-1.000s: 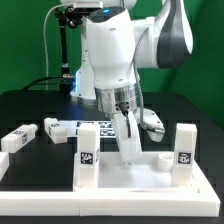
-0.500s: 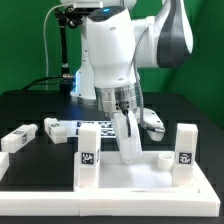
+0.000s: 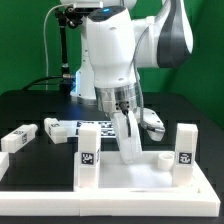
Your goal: Assemble desk
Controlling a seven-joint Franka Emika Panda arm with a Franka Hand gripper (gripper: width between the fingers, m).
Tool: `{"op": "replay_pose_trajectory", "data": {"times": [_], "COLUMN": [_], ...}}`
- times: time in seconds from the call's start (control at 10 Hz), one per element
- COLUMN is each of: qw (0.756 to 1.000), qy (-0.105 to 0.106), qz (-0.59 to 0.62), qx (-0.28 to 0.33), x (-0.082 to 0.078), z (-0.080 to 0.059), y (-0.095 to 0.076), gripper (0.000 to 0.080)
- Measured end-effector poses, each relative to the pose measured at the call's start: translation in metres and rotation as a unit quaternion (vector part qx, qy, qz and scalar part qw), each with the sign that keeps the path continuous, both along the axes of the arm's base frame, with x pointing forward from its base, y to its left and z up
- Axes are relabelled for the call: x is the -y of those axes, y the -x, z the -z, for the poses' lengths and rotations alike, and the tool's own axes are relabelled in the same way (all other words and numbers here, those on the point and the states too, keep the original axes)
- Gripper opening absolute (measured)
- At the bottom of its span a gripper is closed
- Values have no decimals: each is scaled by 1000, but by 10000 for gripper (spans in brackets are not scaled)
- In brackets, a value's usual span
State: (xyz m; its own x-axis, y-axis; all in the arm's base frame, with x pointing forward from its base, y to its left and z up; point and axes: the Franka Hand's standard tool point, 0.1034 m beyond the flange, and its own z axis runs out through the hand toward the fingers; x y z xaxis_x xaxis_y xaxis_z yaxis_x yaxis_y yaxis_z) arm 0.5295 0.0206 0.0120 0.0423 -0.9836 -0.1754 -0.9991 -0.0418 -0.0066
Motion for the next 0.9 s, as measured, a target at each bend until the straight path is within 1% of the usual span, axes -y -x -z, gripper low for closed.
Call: {"op": "replay_pose_trajectory", "data": {"times": [0.1, 0.2, 0.3, 0.7, 0.9], "qw": [999, 995, 994, 983, 969], "qy": [-2, -3, -3, -1, -4], "qz": [-47, -94, -109, -183, -247], "qx": [4, 11, 11, 22, 29], "x": [10, 23, 31, 33, 40], "z": [-1, -1, 1, 3, 3], "y": [6, 13, 17, 23, 26], "gripper": [62, 62, 62, 64, 64]}}
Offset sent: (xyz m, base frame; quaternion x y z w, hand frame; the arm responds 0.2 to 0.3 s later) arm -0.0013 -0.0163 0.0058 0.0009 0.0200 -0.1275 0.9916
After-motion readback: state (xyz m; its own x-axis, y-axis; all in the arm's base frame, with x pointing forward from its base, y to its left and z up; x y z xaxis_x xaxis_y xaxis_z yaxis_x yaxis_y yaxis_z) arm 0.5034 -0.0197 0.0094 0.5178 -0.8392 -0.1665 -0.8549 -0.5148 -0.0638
